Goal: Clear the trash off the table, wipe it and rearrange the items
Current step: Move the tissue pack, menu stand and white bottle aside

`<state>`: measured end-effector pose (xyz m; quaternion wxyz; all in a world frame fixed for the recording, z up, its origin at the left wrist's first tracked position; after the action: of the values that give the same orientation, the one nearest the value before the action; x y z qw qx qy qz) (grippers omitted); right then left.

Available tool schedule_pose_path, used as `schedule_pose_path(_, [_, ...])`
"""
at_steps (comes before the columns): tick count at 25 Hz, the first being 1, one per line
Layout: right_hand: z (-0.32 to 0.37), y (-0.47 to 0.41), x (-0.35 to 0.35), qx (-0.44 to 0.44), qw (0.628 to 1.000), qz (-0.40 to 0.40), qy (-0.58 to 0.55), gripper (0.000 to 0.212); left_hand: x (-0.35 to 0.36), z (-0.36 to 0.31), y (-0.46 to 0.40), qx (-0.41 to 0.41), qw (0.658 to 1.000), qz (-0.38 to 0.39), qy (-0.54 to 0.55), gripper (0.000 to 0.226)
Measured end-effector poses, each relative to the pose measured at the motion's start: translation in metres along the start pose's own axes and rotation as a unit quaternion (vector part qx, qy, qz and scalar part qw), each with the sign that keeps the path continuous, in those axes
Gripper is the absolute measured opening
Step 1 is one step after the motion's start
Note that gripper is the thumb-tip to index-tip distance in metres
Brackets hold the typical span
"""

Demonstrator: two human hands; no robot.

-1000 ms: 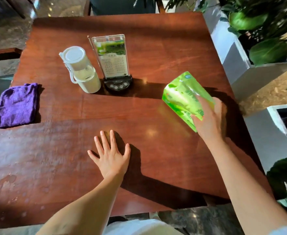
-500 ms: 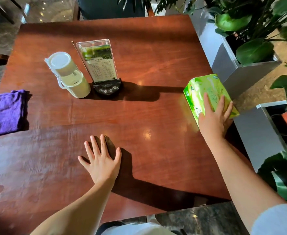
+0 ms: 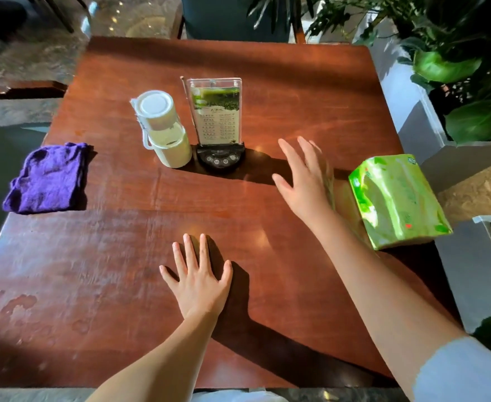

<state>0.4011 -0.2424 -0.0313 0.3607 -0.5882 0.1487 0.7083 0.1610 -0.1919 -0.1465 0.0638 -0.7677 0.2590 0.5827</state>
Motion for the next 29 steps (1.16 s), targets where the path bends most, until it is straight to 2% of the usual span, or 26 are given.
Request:
schedule_pose_path(5, [0.075,-0.081,-0.003,-0.096,0.995,-0.007,-0.032,0.069,0.0,0.001,0.0,0.0,1.0,0.008,0.007,0.075])
schedule_pose_path(7, [0.087,-0.102,-0.002,-0.108,0.994,0.0,-0.012,0.068,0.0,0.001,0.0,-0.001,1.0,0.007,0.009,0.075])
schedule_pose_path(9, [0.091,-0.113,0.001,-0.109,0.994,0.014,-0.018,0.062,0.0,0.001,0.0,-0.001,1.0,0.01,0.007,0.075])
schedule_pose_path(12, [0.092,-0.119,-0.004,-0.101,0.99,-0.005,-0.093,0.047,0.0,0.001,-0.001,0.0,1.0,0.002,0.012,0.075])
schedule_pose_path(16, [0.07,-0.119,-0.026,-0.064,0.99,-0.099,-0.072,0.031,0.001,0.001,-0.001,-0.002,1.0,0.001,0.017,0.075])
schedule_pose_path(21, [0.022,-0.11,-0.044,-0.049,0.981,-0.157,-0.103,0.024,0.0,0.0,-0.001,-0.003,1.0,0.01,0.007,0.076])
schedule_pose_path(26, [-0.03,-0.091,-0.073,-0.04,0.981,-0.172,-0.079,0.023,0.0,0.0,0.0,-0.007,1.0,0.008,0.005,0.077])
schedule_pose_path(29, [-0.066,-0.08,-0.083,0.004,0.975,-0.187,-0.116,0.025,0.0,-0.001,0.001,-0.009,1.0,0.008,0.003,0.075])
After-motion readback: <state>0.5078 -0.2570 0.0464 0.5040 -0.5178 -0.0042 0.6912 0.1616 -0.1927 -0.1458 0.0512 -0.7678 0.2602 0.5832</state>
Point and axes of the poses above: each hand's wrist, its own y-axis away from the middle knuckle, its own x-axis out of the palm, z = x × y, the point moved 4 cm from there along -y, towards the middle knuckle, and after that the axes turned 9 degrees about y, right-handed, at the moved point
